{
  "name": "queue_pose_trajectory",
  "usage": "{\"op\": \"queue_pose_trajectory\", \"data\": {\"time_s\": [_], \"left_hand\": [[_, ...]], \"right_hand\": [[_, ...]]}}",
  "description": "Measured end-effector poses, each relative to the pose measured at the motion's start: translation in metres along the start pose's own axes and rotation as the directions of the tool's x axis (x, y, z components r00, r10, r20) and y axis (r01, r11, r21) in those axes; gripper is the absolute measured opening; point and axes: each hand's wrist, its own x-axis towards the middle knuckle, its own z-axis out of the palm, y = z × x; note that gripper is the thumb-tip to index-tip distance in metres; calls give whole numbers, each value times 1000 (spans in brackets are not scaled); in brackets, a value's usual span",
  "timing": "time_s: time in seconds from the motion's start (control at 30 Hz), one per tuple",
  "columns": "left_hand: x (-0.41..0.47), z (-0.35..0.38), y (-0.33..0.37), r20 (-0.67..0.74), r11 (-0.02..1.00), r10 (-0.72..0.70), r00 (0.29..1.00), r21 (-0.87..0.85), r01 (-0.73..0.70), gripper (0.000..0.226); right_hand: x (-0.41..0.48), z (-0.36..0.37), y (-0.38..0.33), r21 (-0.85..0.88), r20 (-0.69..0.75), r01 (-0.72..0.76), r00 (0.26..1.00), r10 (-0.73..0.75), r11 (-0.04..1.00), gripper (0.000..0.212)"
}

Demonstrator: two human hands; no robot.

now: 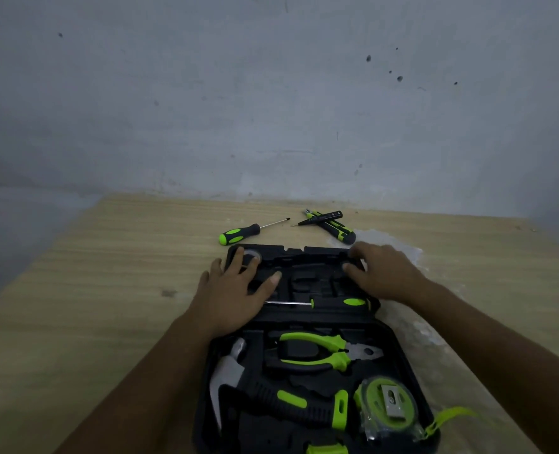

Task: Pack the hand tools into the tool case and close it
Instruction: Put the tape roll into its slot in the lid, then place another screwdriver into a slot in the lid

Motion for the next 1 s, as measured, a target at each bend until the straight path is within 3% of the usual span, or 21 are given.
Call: {"op": "queue_pose_trajectory", "data": {"time_s": [0.07, 0.2, 0.27, 0.33, 0.47, 0.67, 0.8, 1.0], "left_hand": [[1, 1, -1, -40, 1000, 10, 999, -19, -11, 73], [2, 3, -5, -50, 997, 41, 998, -69, -44, 68], [3, 3, -6, -41, 996, 44, 998, -70, -47, 70], [4, 3, -6, -43, 998, 44, 998, -49, -46, 68], [4, 4, -6, -73, 998, 52, 996, -32, -55, 61], [4, 3, -6, -74, 995, 64, 995, -73, -69, 60], [6, 2, -8, -65, 995, 59, 996, -72, -63, 60], [5, 4, -8, -81, 995, 49, 995, -77, -56, 59]], "right_hand": [[24, -2, -8, -71, -46, -16, 999, 13, 997, 27], [76, 4, -20, 23, 20, 39, 999, -40, 999, 10], [98, 8, -22, -16, 23, 50, 999, -49, 999, 7], [116, 10, -24, -82, -4, 41, 999, -41, 996, 31], [141, 16, -20, -186, 68, -7, 998, 19, 983, 49], [148, 29, -15, -315, 27, -64, 997, 77, 947, 32], [150, 32, -13, -342, -66, -37, 998, 15, 939, 21], [137, 23, -11, -227, -104, 37, 993, -62, 973, 21]]}}
